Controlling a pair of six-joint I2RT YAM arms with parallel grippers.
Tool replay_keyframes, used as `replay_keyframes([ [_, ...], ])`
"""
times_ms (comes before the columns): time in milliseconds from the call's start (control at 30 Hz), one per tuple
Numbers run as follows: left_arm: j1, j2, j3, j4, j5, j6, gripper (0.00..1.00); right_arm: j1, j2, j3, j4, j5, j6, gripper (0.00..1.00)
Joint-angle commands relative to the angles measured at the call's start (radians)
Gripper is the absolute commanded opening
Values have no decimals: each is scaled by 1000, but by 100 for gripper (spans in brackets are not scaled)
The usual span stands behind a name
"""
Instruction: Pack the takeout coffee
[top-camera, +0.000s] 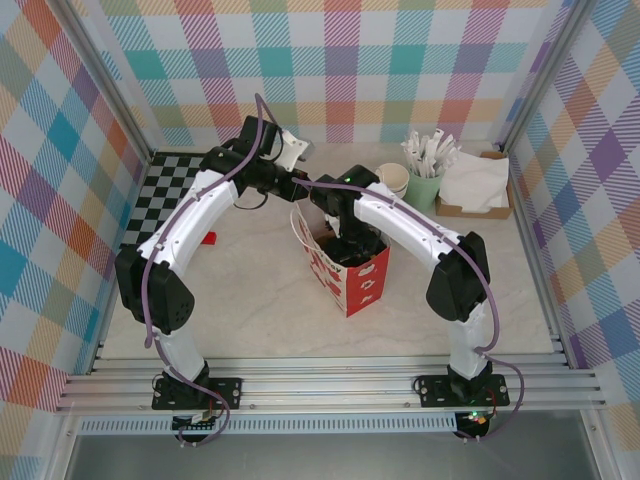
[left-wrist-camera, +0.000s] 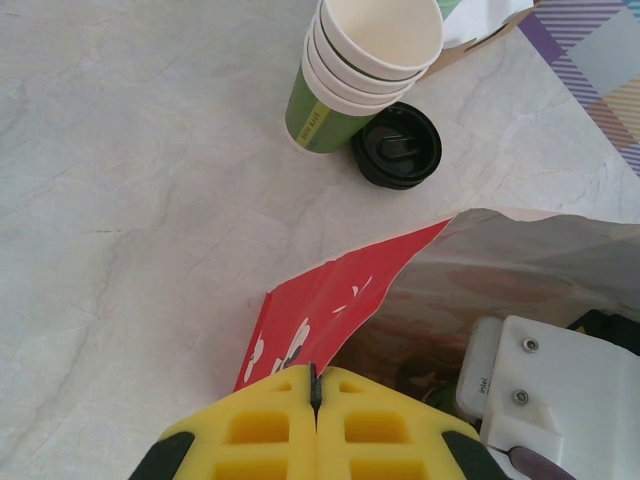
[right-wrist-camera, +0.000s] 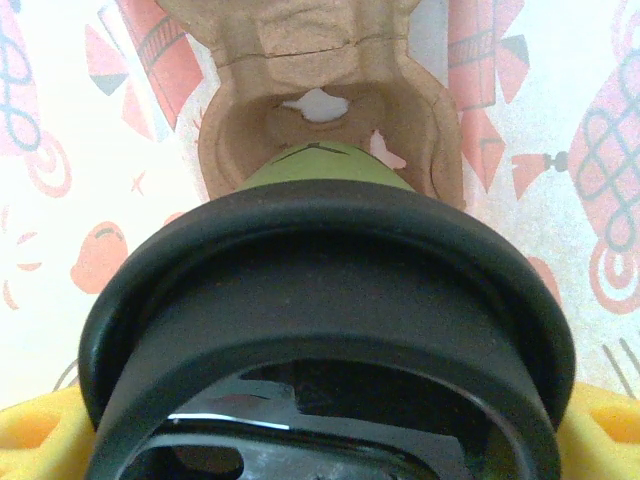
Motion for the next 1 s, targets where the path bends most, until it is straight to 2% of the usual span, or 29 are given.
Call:
replay_keyframes([
  [0,-7,-28,24,-10,15,9,0,-6,14,-16,-11,-11,1,36],
  [967,-7,-25,20,-10,25,12,0,-13,-38,-41,36,39,17,35],
])
